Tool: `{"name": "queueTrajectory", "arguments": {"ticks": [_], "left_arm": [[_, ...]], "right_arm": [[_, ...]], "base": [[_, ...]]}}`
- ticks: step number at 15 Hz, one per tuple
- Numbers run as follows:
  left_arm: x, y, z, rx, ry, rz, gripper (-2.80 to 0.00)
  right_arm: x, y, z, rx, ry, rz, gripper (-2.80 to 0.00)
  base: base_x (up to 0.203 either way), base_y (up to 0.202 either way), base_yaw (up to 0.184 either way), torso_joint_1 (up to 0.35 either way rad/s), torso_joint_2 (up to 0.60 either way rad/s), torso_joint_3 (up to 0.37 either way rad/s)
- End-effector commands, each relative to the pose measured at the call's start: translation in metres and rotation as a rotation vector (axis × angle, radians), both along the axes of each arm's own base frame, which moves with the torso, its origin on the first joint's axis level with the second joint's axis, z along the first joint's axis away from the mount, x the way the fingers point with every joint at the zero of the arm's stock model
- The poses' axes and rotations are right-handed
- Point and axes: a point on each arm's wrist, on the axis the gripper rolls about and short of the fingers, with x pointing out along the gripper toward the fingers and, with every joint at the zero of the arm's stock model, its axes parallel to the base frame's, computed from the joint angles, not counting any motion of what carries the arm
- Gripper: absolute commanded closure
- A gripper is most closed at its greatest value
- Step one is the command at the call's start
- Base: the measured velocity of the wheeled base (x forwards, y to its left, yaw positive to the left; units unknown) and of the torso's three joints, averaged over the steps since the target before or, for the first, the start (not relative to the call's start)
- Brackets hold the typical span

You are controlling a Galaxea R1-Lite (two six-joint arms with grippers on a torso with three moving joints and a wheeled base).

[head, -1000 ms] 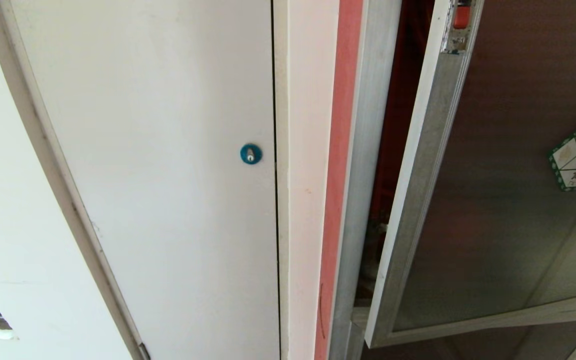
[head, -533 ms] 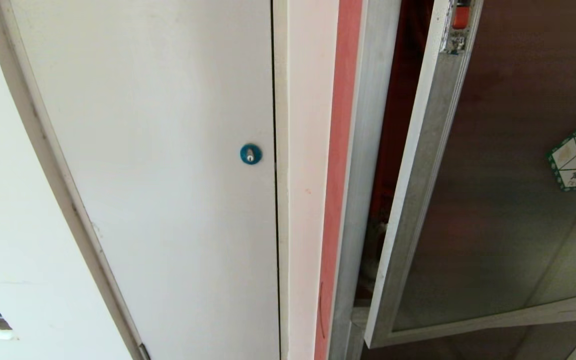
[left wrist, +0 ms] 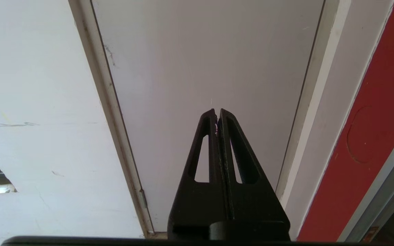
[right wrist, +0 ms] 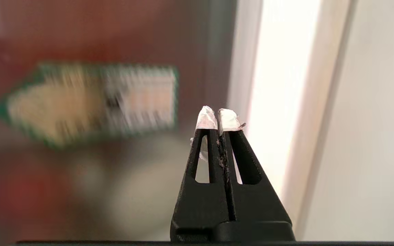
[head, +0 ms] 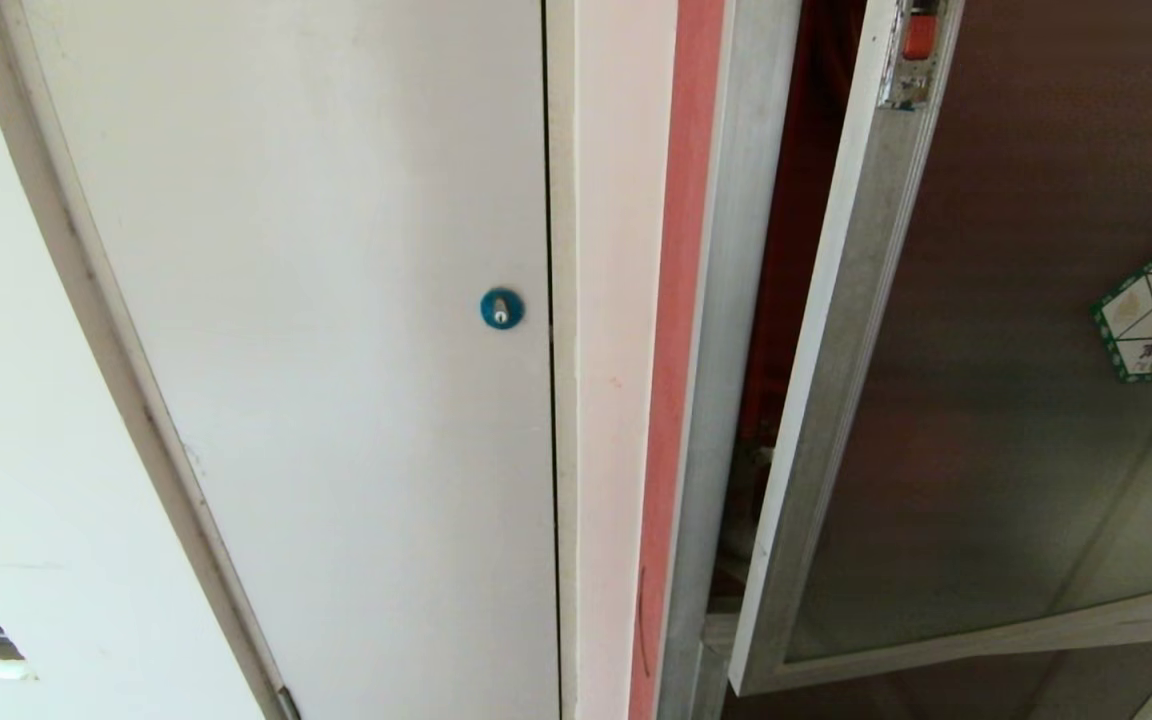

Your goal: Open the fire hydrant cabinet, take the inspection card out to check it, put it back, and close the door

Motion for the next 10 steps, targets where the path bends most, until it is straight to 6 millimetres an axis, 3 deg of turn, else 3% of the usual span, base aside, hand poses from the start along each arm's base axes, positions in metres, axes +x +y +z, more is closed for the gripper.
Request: {"name": "queueTrajectory", "arguments": {"ticks": [1,2,5,7,10], "left_arm": [[0.002,0.000,-0.005,0.000,0.019,-0.001,0.00],[0.002,0.000,-0.005,0.000,0.019,-0.001,0.00],[0.002,0.000,-0.005,0.000,0.019,-0.002,0.00],[0.002,0.000,-0.005,0.000,0.019,-0.001,0.00],[0.002,0.000,-0.005,0.000,0.019,0.001,0.00]], "right_arm": [[-0.032,0.002,-0.037,-0.018,0.005,0.056,0.00],[-0.032,0.005,-0.058,-0.040,0.029,0.169,0.00],[-0.004,0.010,-0.113,0.052,0.150,0.444,0.00],[0.010,0.013,-0.135,0.090,0.191,0.605,0.00],[0.025,0.014,-0.160,0.093,0.218,0.635,0.00]], "base": [[0.000,0.000,0.000,0.000,0.00,0.000],[0.000,0.000,0.000,0.000,0.00,0.000],[0.000,0.000,0.000,0.000,0.00,0.000],[0.000,0.000,0.000,0.000,0.00,0.000],[0.000,0.000,0.000,0.000,0.00,0.000]]}}
